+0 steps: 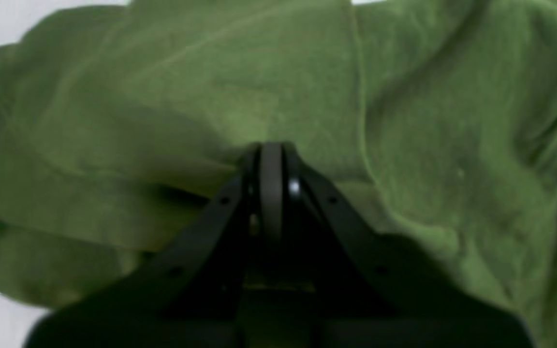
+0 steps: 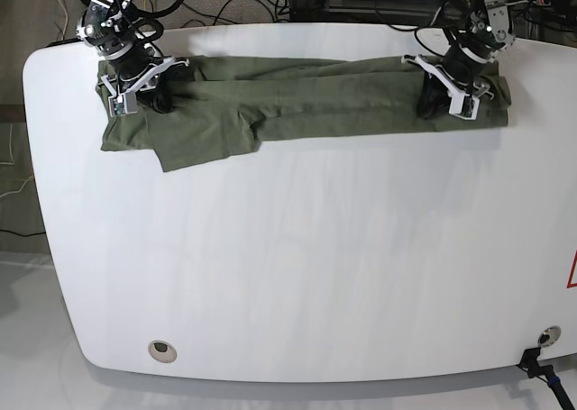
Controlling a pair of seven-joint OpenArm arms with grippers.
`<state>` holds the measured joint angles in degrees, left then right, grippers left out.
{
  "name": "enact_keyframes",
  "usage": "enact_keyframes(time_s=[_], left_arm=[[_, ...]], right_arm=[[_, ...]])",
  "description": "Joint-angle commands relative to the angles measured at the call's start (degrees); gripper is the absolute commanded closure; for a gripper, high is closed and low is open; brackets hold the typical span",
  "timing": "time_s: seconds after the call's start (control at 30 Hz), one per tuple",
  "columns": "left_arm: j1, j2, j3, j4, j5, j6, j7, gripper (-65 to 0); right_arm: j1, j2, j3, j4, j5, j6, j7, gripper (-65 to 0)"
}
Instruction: Fold the T-shirt properly
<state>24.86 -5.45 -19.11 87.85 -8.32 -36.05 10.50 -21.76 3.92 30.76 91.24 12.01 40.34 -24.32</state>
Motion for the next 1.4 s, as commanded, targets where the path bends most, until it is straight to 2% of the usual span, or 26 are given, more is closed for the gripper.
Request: enact_keyframes(time_s=[0.0, 0.13, 0.4, 0.53, 0.77, 0.9, 0.97, 1.03, 1.17, 1.37], left_arm=[[-1.3, -0.5, -0.1, -1.7, 3.4, 0.7, 2.8, 0.0], [-6.8, -3.1, 0.1, -5.7, 3.4, 0.7, 2.8, 0.0], [-11.9, -5.0, 0.1, -7.3, 3.5, 0.7, 2.8, 0.0], [-11.7, -5.0, -0.1, -6.4, 3.3, 0.7, 2.8, 0.0], [-11.5, -4.9, -0.4, 0.5, 3.3, 0.7, 3.0, 0.0], [-9.0, -4.7, -0.4, 4.1, 3.3, 0.7, 3.0, 0.0], [-6.4, -4.5, -0.1, 6.4, 3.2, 0.7, 3.0, 0.0], [-4.3, -2.9, -0.2, 9.0, 3.2, 0.7, 3.0, 0.0], [-0.3, -1.9, 0.0, 14.1, 3.2, 0.6, 3.0, 0.0], [5.2, -1.8, -0.4, 17.9, 3.2, 0.6, 3.0, 0.0]], right_arm=[[1.2, 0.7, 0.0, -2.6, -2.4, -0.3, -2.8, 0.0], [4.4, 1.7, 0.0, -5.5, -2.4, -0.3, -2.7, 0.0], [10.7, 1.9, 0.0, -10.2, -2.6, -0.3, -2.7, 0.0], [10.7, 1.9, 0.0, -8.5, -2.6, -0.3, -2.7, 0.0], [11.0, 1.9, 0.0, 1.8, -2.6, -0.3, -3.9, 0.0], [10.9, 1.7, 0.0, 8.8, -2.6, -0.3, -8.8, 0.0], [9.8, 1.1, 0.0, 12.3, -2.6, -0.3, -9.0, -6.0], [8.1, 0.1, 0.0, 15.4, -2.6, -0.3, -9.1, -8.5], [4.3, -2.2, 0.0, 20.8, -2.7, -0.3, -9.1, -8.3], [-1.3, -2.3, 0.0, 21.9, -2.6, -0.3, -9.0, -8.3]])
